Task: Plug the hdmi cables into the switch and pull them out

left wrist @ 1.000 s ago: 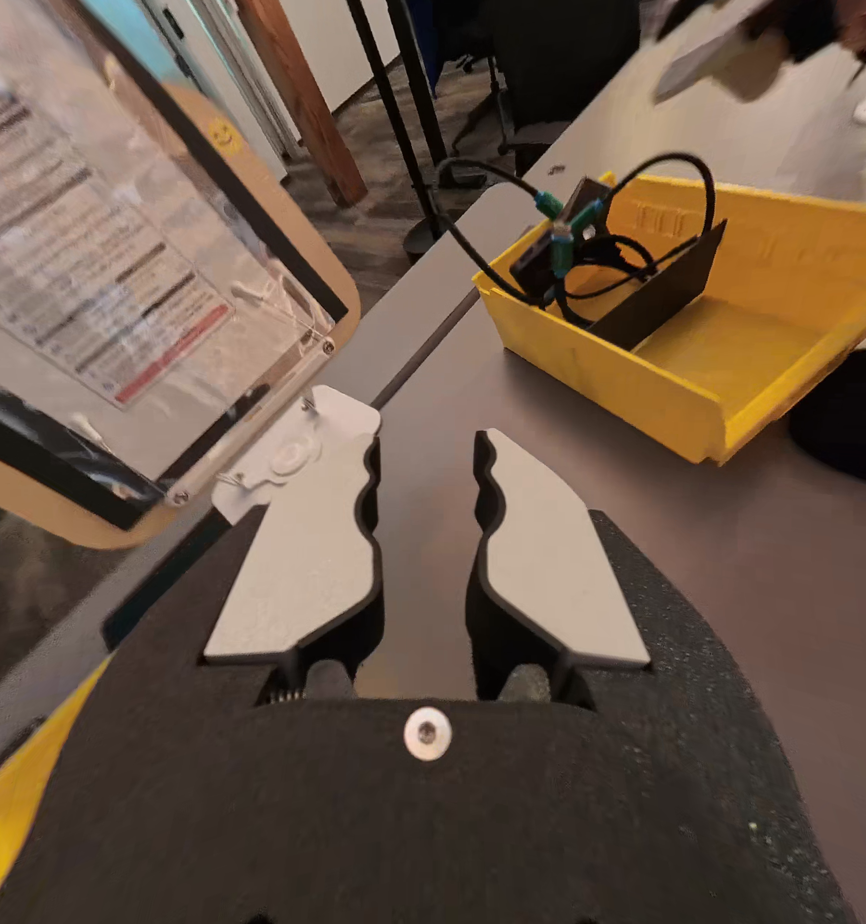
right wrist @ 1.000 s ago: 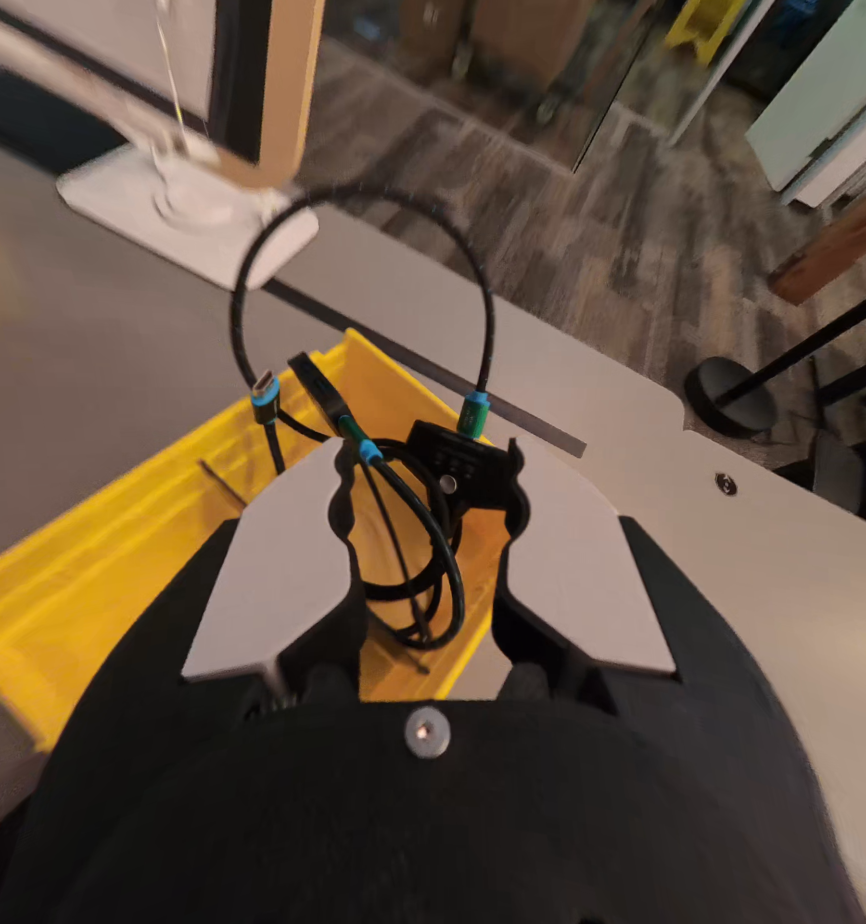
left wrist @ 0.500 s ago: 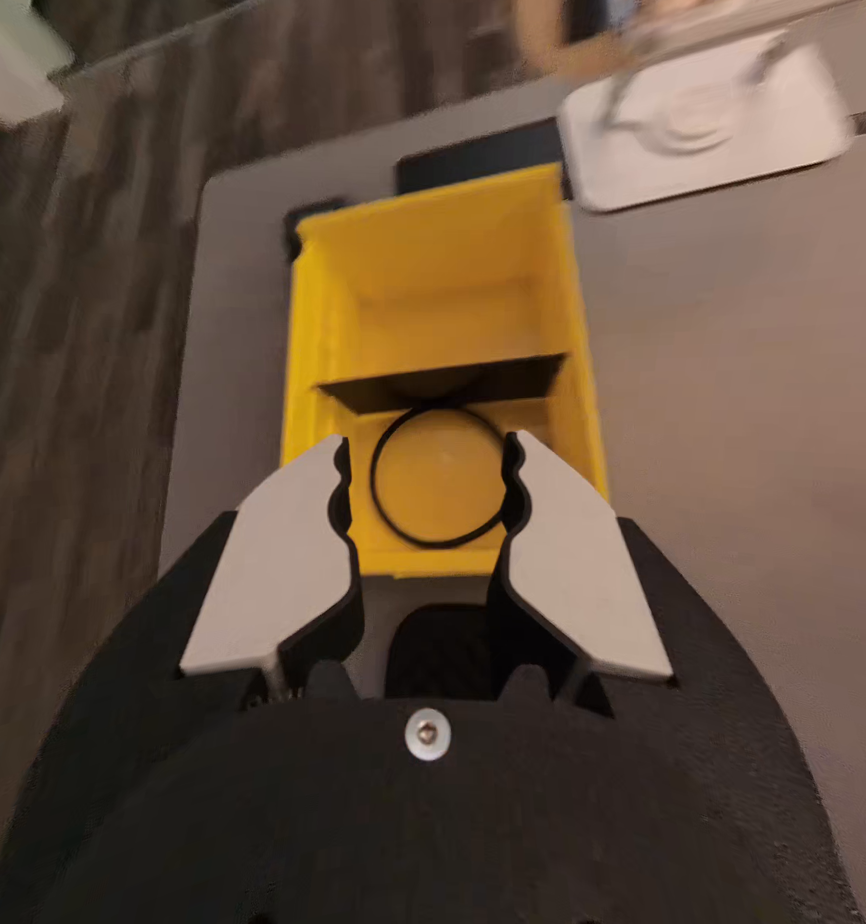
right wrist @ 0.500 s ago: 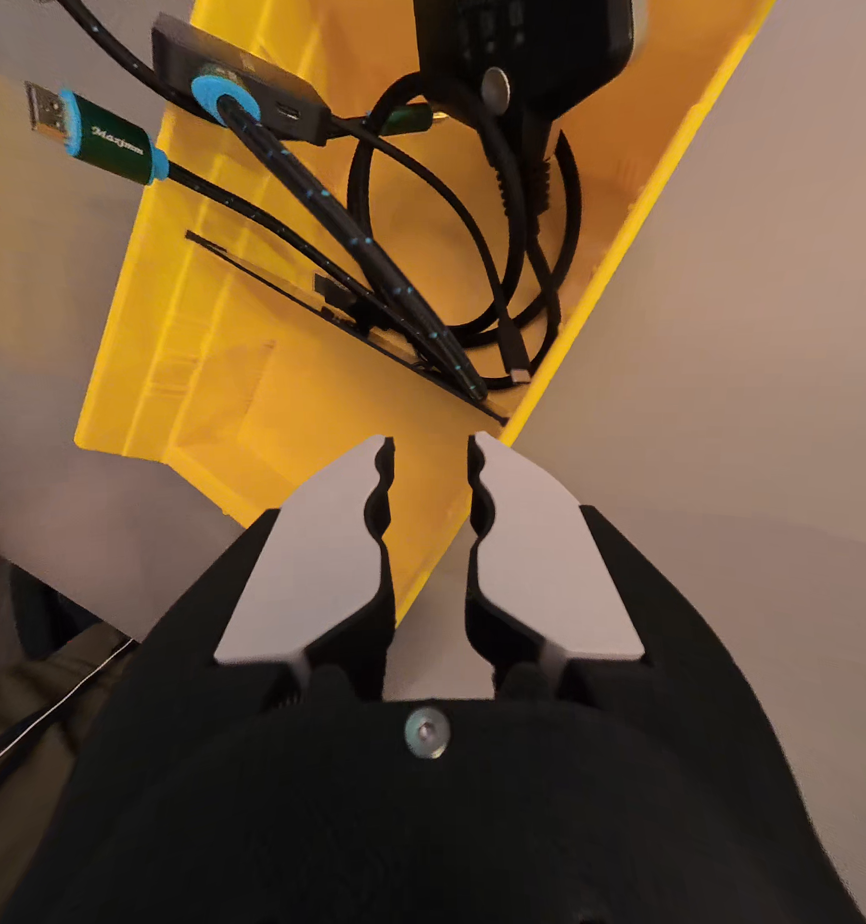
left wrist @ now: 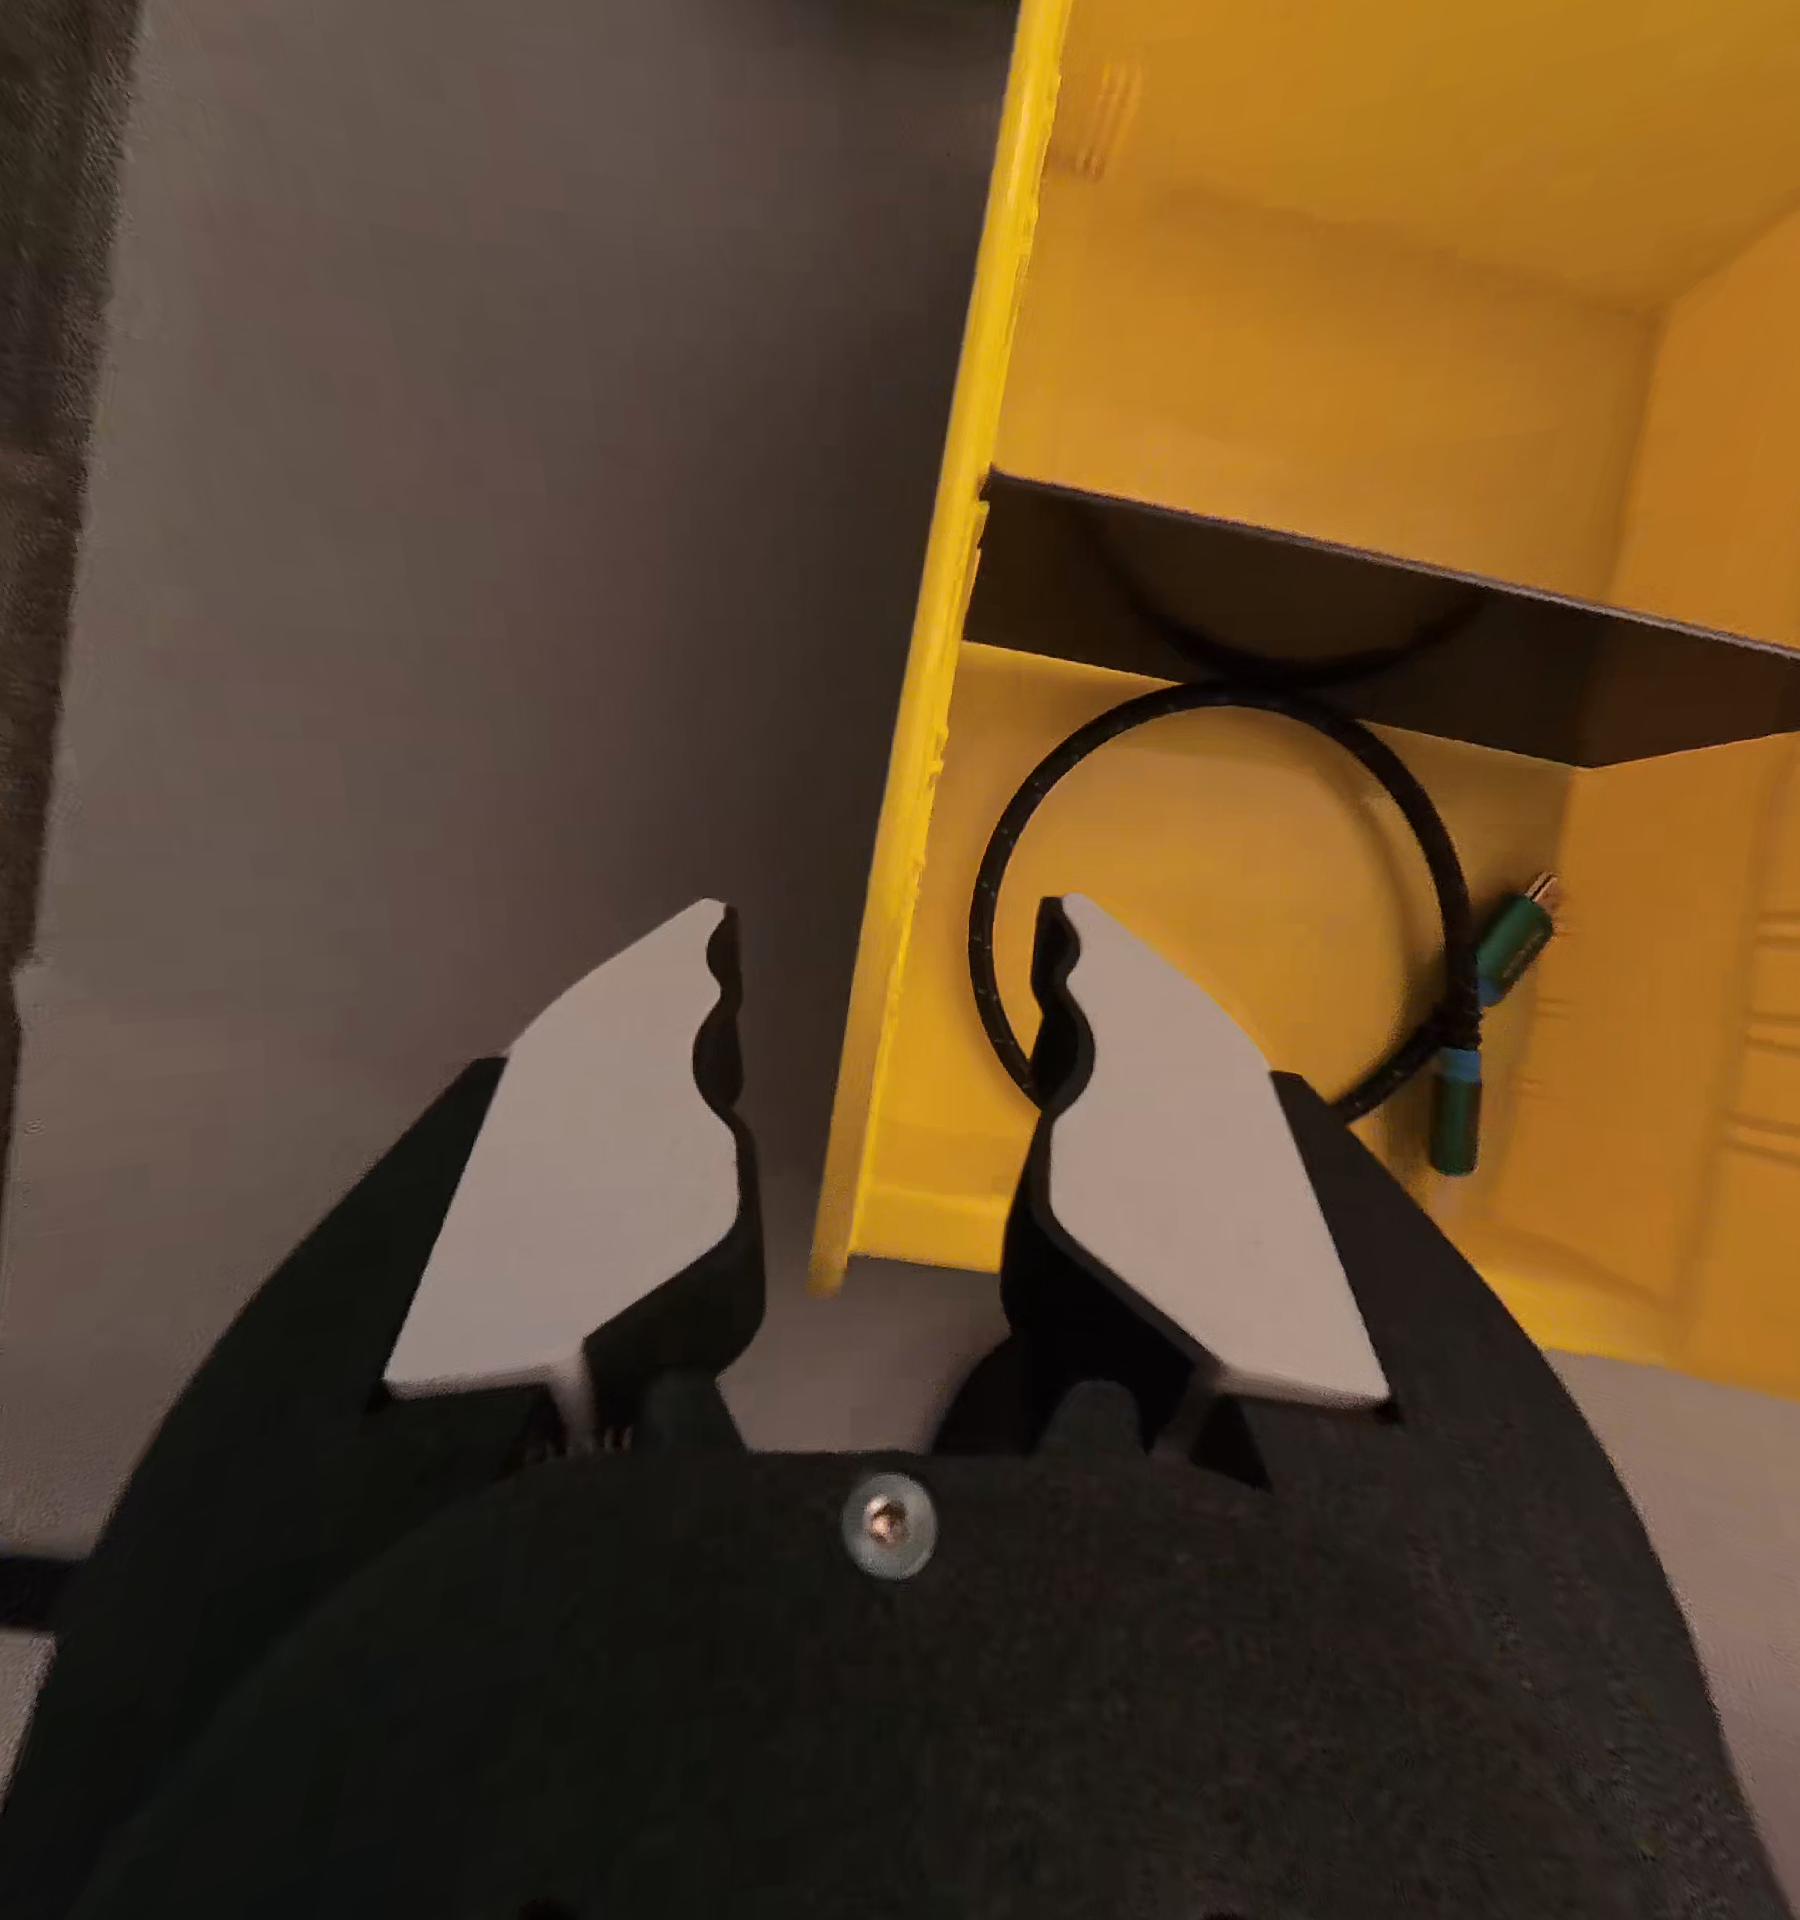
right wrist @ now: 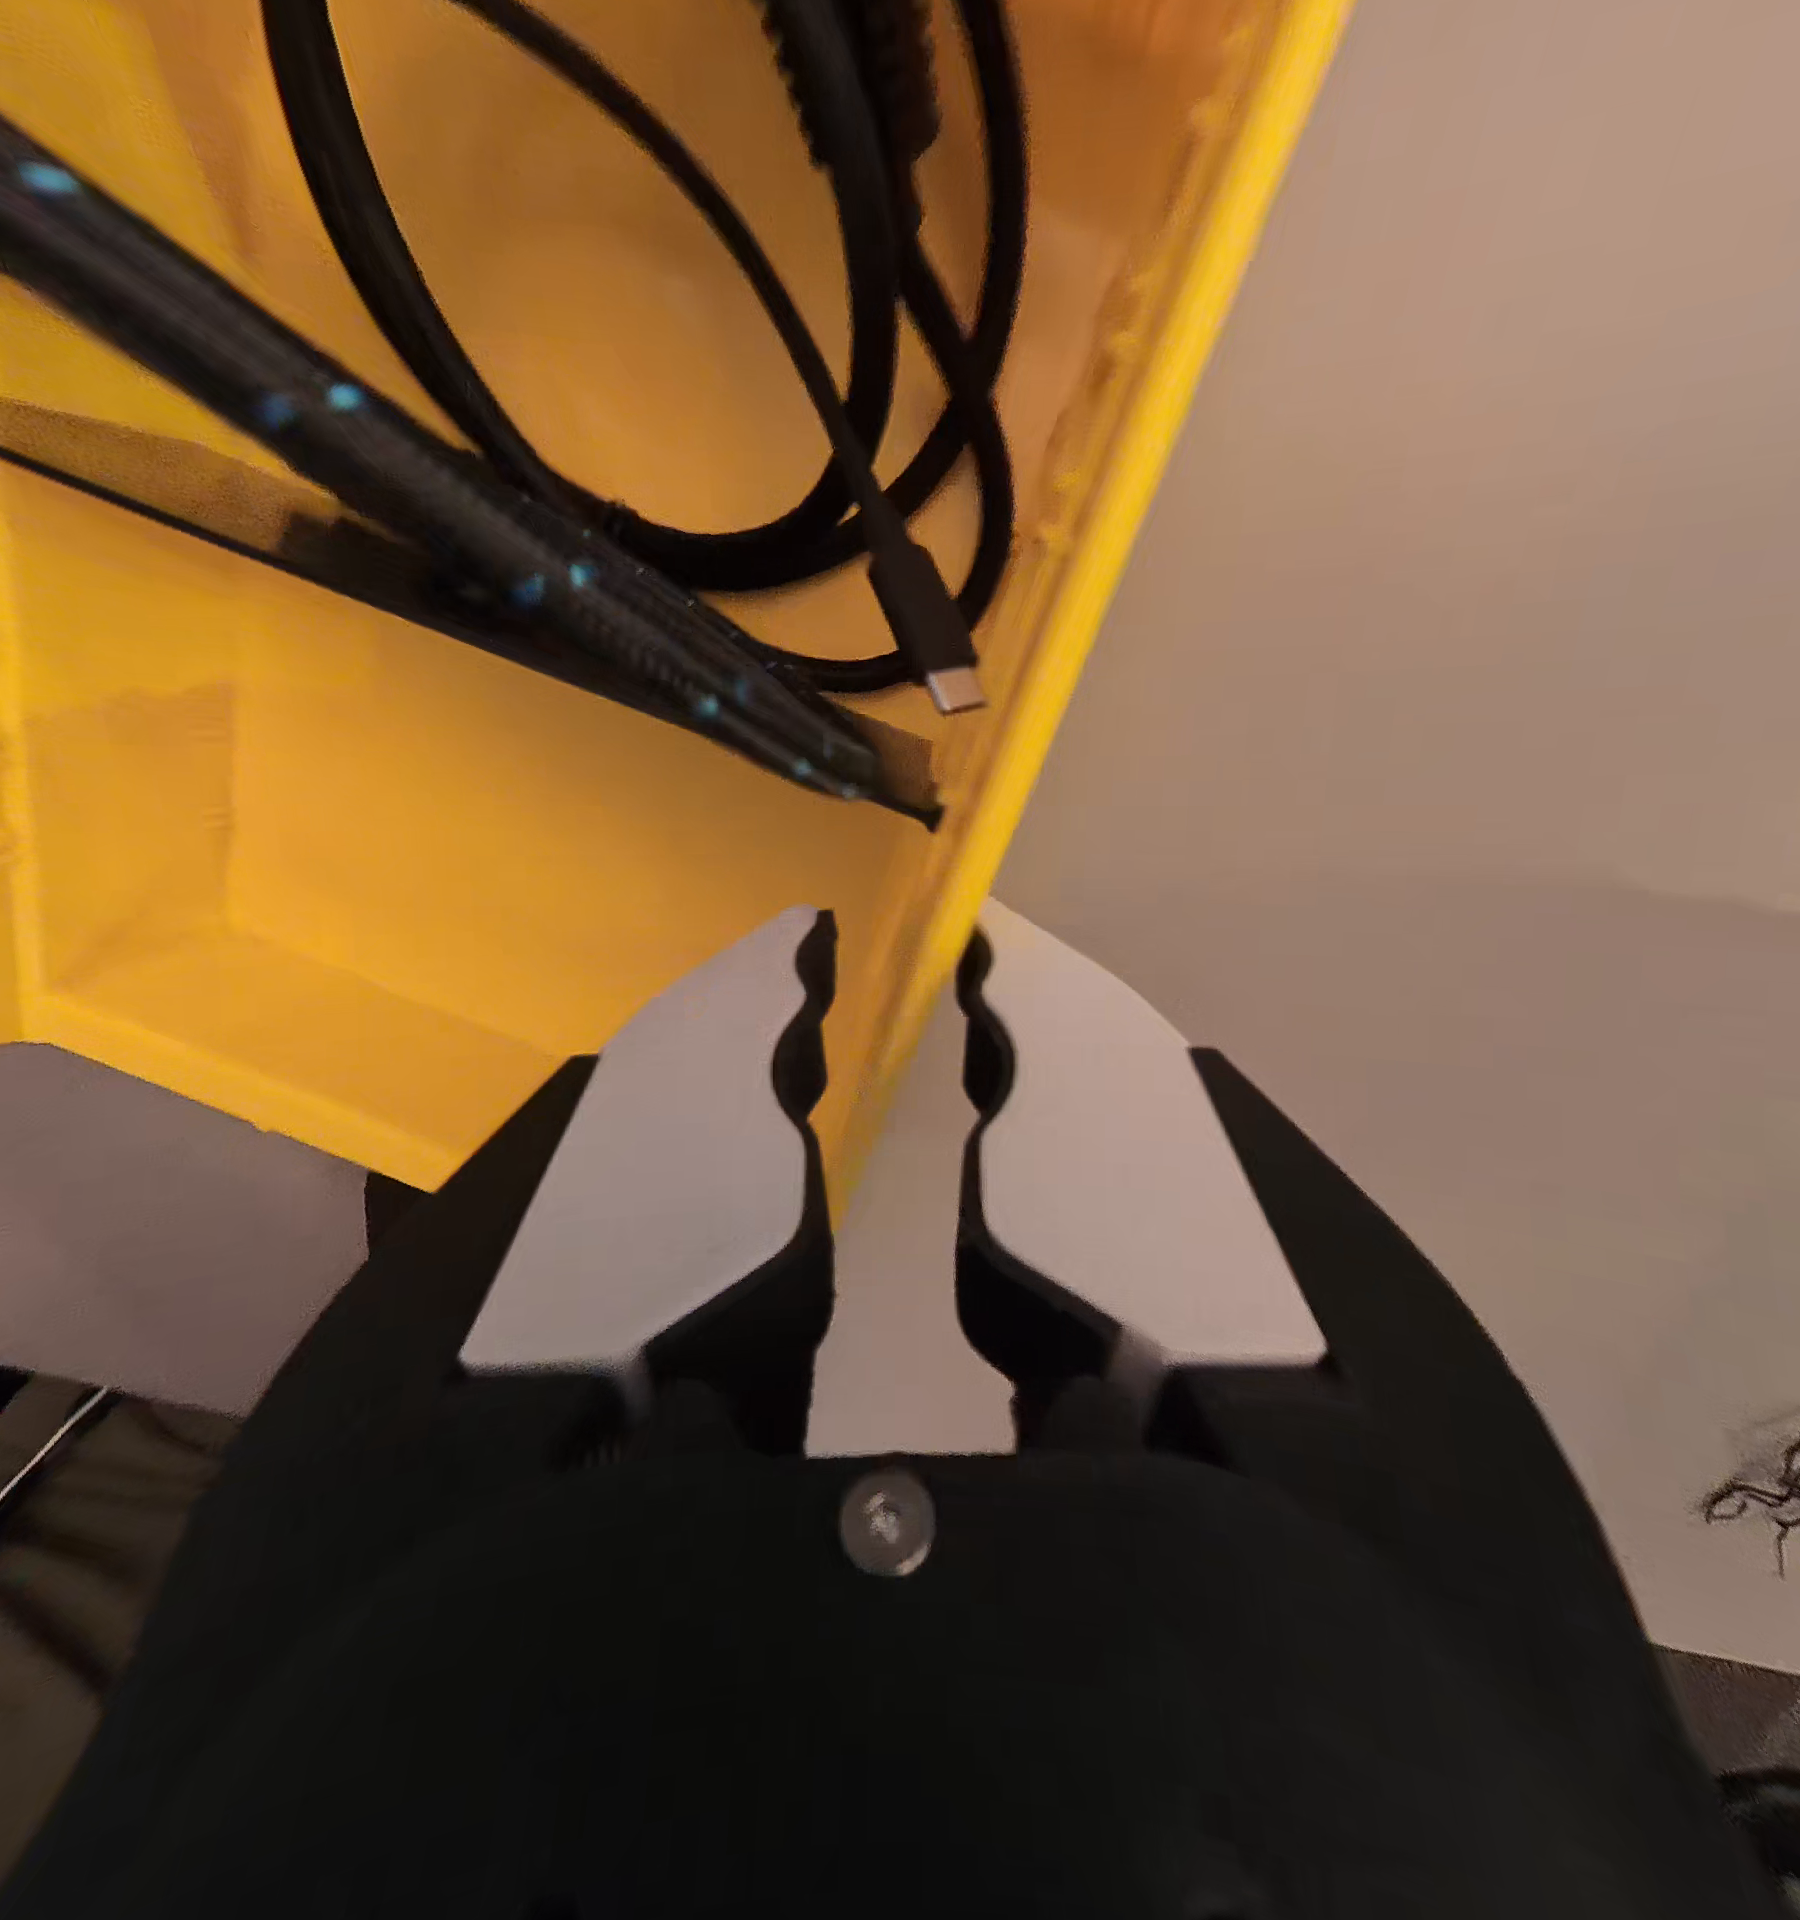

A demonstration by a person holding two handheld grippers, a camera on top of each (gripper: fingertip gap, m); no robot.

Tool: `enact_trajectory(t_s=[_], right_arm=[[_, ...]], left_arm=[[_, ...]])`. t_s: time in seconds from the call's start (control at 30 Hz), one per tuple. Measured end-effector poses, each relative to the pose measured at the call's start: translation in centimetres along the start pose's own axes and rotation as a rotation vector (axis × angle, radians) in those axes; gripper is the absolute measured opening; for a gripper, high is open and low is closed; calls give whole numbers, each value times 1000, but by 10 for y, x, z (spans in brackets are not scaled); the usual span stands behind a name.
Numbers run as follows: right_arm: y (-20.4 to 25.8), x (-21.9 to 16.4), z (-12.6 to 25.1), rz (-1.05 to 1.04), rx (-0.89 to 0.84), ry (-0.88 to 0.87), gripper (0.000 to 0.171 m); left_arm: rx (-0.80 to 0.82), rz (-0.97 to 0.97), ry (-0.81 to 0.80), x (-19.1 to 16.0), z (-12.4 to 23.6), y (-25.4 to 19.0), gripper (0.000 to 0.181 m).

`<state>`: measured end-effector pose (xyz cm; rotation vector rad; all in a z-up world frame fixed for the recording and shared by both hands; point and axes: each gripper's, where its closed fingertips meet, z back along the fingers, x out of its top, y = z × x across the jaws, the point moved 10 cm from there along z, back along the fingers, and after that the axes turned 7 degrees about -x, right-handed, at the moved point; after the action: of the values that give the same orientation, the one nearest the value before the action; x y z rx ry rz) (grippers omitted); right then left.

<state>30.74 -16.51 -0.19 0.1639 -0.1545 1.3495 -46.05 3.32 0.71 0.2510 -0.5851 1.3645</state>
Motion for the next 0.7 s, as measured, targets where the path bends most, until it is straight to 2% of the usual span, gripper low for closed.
enact_trajectory(t_s=[0.07,0.1,0.13,0.27,0.43,0.7], right_arm=[[2,4,-9,21,-32,51,17],[4,5,-11,26,-45,70,16],[5,6,-12,30,-51,83,15],[14,8,-12,50,3,90,14],[43,18,-14,126,5,116,12],[121,34,-20,232,32,130,8]], left_arm=[[-33,6,32,0,-14,4,38],[-73,12,59,-1,-22,3,17],[-63,20,76,-1,-27,2,7],[-80,-171,166,-2,-30,-24,4],[-102,-348,321,-7,-31,-67,12],[-160,-414,501,-24,-29,-121,10]])
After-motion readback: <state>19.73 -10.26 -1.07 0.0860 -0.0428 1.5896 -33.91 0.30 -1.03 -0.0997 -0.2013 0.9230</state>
